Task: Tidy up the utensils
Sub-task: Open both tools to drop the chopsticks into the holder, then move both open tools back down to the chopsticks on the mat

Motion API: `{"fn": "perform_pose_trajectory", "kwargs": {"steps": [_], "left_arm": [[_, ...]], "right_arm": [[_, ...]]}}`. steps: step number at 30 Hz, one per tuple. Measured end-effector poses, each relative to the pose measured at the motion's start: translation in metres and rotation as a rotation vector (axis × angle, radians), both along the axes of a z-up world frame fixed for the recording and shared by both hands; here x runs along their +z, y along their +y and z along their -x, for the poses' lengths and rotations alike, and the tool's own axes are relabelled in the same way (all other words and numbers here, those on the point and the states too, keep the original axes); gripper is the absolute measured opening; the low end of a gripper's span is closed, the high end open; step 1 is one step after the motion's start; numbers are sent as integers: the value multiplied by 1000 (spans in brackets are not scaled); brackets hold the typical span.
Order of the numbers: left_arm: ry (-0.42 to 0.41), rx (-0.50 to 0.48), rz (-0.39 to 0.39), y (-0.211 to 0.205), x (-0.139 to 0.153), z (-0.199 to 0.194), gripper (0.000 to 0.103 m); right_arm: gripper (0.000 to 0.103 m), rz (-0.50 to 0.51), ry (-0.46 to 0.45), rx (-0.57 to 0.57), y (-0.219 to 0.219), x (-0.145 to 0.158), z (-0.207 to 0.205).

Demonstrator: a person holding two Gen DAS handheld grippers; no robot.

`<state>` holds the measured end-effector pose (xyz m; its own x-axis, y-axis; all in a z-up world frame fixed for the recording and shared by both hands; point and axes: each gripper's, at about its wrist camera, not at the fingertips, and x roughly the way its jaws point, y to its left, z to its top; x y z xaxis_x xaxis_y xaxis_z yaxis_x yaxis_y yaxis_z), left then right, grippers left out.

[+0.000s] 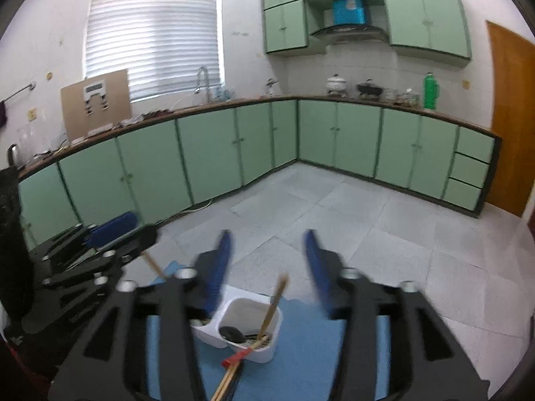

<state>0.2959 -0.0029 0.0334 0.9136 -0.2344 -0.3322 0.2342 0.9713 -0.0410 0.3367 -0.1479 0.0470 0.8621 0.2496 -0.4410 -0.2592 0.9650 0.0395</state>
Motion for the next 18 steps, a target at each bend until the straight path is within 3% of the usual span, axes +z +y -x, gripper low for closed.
{"fn": "perform_pose_trajectory", "kwargs": {"steps": [6, 11, 18], "left_arm": [[-12, 25, -13, 3, -8, 57, 59], [26, 53, -9, 3, -40, 97, 65], [136, 105, -20, 8, -108, 137, 68]], "right_arm": [[87, -21, -56, -81, -23, -5, 43], [94, -9, -65, -87, -31, -31, 88], [95, 8, 8, -129, -25, -106, 144]]}}
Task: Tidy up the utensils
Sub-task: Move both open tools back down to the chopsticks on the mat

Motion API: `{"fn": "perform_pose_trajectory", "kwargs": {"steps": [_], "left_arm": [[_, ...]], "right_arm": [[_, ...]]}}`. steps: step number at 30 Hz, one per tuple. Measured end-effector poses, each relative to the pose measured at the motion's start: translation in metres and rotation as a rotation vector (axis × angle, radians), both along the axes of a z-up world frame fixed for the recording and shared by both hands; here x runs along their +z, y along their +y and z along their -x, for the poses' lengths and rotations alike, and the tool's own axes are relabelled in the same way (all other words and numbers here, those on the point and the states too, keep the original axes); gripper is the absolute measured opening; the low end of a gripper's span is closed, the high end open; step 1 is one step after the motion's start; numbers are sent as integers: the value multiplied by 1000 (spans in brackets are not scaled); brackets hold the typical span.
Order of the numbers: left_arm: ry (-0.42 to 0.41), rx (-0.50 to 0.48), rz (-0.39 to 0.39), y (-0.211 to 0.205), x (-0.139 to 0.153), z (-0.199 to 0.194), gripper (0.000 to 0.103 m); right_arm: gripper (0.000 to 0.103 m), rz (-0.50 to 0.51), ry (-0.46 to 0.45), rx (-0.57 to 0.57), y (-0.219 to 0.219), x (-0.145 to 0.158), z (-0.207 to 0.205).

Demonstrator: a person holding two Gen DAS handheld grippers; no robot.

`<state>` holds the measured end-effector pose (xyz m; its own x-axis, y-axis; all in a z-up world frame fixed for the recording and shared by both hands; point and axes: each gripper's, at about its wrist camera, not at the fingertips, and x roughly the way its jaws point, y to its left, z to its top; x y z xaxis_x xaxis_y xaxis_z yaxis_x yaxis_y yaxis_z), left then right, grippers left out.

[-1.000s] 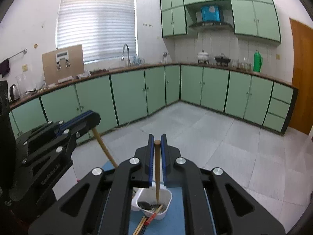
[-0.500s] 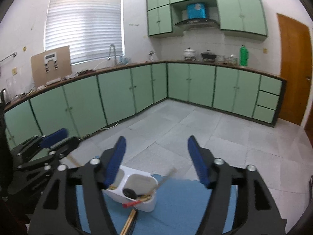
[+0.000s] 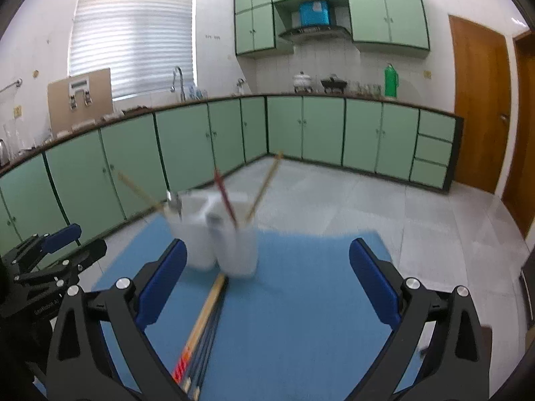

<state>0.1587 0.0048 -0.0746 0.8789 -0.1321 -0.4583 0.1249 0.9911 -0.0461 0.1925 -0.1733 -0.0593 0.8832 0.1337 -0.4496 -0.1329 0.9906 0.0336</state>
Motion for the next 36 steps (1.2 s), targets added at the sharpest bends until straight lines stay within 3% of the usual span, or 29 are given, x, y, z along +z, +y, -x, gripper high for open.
{"fn": "perform_pose_trajectory", "kwargs": {"steps": [6, 10, 22, 24, 28, 36], "left_arm": [[89, 23, -33, 6, -49, 21, 68], [124, 28, -67, 3, -69, 34, 68], [186, 4, -117, -3, -81, 49, 68], [193, 7, -120, -2, -81, 50, 68], [222, 13, -118, 2, -85, 52, 68], [256, 36, -95, 17, -89, 52, 68]], "right_arm": [[95, -17, 89, -39, 6, -54, 26], [95, -20, 141, -38, 12, -75, 40], [93, 40, 244, 20, 39, -118, 66], [83, 36, 263, 35, 44, -121, 69], [78, 40, 303, 64, 52, -126, 70], [55, 45, 390, 97, 62, -137, 69]]}}
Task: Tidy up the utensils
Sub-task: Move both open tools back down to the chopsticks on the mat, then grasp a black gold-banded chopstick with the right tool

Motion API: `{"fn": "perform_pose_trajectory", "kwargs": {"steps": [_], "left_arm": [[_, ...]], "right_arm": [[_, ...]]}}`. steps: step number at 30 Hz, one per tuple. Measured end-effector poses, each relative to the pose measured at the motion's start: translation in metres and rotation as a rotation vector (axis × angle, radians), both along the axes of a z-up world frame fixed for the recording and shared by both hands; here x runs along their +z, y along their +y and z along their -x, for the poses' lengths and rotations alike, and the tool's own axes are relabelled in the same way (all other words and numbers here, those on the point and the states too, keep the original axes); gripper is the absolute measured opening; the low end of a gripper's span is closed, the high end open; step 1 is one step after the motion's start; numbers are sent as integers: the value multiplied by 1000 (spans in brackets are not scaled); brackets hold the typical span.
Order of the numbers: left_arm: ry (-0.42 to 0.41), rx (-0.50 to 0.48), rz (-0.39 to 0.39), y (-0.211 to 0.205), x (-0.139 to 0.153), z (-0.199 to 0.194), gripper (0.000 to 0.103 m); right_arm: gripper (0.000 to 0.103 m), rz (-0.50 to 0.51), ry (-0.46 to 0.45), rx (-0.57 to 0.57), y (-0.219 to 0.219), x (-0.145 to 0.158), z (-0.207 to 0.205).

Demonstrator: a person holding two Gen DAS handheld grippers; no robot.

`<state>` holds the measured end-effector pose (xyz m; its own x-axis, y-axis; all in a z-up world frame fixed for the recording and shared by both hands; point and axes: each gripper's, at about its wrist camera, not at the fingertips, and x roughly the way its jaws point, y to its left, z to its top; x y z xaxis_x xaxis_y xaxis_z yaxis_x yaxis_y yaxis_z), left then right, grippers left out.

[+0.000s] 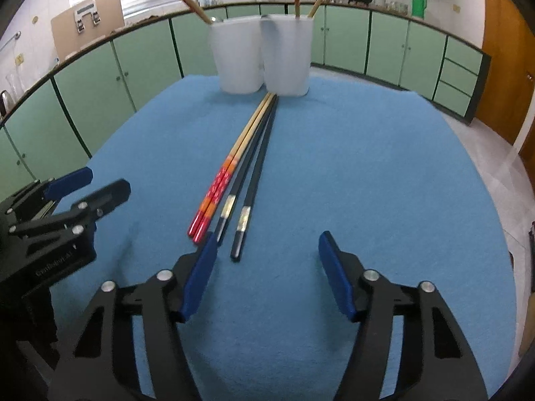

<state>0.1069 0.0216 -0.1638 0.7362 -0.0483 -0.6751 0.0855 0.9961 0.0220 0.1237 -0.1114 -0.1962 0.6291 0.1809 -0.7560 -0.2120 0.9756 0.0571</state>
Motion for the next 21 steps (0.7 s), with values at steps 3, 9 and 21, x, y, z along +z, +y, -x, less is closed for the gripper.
{"fn": "perform_pose_trajectory", "kwargs": {"steps": [3, 9, 21], "left_arm": [[5, -1, 2, 1, -1, -1, 68], [18, -1, 8, 2, -4, -3, 68], [47, -24, 18, -5, -8, -7, 68]], "right_arm": [[50, 16, 25, 6, 5, -4, -2], [42, 39, 28, 9, 9, -5, -3], [7, 15, 34, 22, 9, -4, -4]]}}
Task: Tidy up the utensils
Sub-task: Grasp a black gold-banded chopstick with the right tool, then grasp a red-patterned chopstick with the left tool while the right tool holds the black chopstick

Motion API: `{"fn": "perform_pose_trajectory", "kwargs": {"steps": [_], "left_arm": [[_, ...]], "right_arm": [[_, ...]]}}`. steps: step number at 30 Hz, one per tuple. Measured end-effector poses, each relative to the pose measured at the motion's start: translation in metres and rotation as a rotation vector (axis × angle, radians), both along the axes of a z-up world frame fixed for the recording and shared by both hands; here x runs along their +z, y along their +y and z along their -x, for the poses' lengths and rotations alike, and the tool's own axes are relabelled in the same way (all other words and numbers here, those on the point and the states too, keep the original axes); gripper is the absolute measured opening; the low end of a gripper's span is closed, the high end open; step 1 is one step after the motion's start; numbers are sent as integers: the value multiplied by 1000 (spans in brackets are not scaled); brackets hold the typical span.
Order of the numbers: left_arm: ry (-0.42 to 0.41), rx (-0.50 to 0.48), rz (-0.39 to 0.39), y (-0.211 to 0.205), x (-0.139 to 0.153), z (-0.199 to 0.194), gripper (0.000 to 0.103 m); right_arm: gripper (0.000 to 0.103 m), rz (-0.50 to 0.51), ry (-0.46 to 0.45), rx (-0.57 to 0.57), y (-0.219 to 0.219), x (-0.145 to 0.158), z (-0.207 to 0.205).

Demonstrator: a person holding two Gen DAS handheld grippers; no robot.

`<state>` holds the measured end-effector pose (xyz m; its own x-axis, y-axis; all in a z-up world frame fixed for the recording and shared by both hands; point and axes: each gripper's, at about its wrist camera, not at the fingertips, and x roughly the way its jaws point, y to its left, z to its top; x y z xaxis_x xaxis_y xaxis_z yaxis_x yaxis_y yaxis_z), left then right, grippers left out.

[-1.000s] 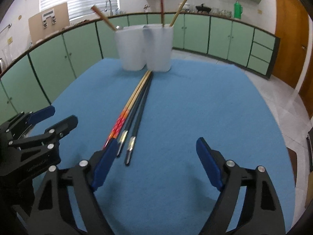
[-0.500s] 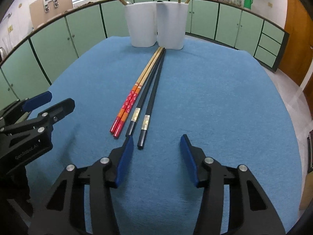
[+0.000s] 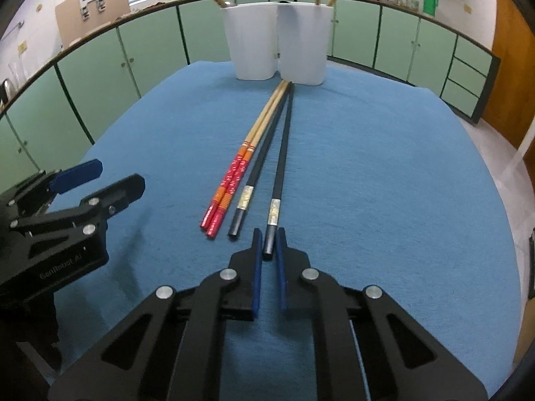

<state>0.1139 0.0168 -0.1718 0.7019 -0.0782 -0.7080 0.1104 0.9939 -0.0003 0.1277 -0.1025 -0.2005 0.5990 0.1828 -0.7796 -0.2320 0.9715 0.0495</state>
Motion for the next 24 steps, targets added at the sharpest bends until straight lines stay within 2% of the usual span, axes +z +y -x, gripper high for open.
{"fn": "perform_pose_trajectory", "kwargs": {"steps": [9, 15, 24], "left_arm": [[29, -66, 71, -24, -2, -1, 68], [69, -94, 40, -40, -9, -7, 68], [110, -102, 5, -50, -15, -14, 68]], "right_arm": [[6, -1, -9, -88, -35, 2, -4], [6, 0, -15, -131, -53, 0, -8], [6, -16, -8, -126, -58, -1, -9]]}}
